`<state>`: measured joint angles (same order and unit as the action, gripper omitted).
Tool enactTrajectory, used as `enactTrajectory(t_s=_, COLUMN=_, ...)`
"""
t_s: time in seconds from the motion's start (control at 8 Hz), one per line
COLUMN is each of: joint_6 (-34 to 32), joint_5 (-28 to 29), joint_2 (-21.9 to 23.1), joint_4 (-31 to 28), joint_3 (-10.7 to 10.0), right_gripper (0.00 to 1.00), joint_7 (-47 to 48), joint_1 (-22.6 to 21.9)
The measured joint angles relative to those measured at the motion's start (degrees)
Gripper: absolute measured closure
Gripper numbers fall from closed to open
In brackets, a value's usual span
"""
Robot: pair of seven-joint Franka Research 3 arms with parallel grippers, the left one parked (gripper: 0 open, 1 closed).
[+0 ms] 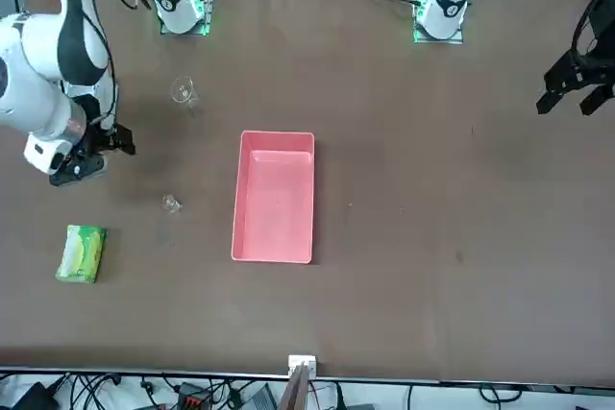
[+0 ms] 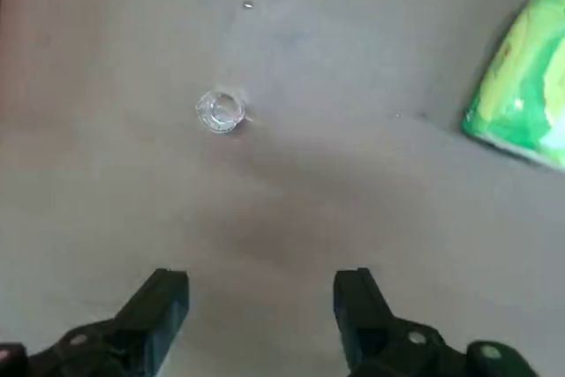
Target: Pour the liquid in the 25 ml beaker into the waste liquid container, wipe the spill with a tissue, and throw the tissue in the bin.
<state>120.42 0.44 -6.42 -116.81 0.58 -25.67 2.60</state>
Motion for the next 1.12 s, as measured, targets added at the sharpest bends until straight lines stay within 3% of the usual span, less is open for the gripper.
enactTrajectory(t_s=0.75, joint_6=4.08, joint_5=14.74, joint_2=-1.39, joint_4=-1.82, joint_3=-0.35, right_gripper=0.00, joint_7=-39.60, joint_1=4.76)
enactTrajectory(t_s=1.12, joint_6=4.05, joint_5=25.97, joint_2=-4.01, joint_4=-2.17, joint_3=-0.45, right_gripper=0.00, joint_7=-59.14, joint_1=8.04)
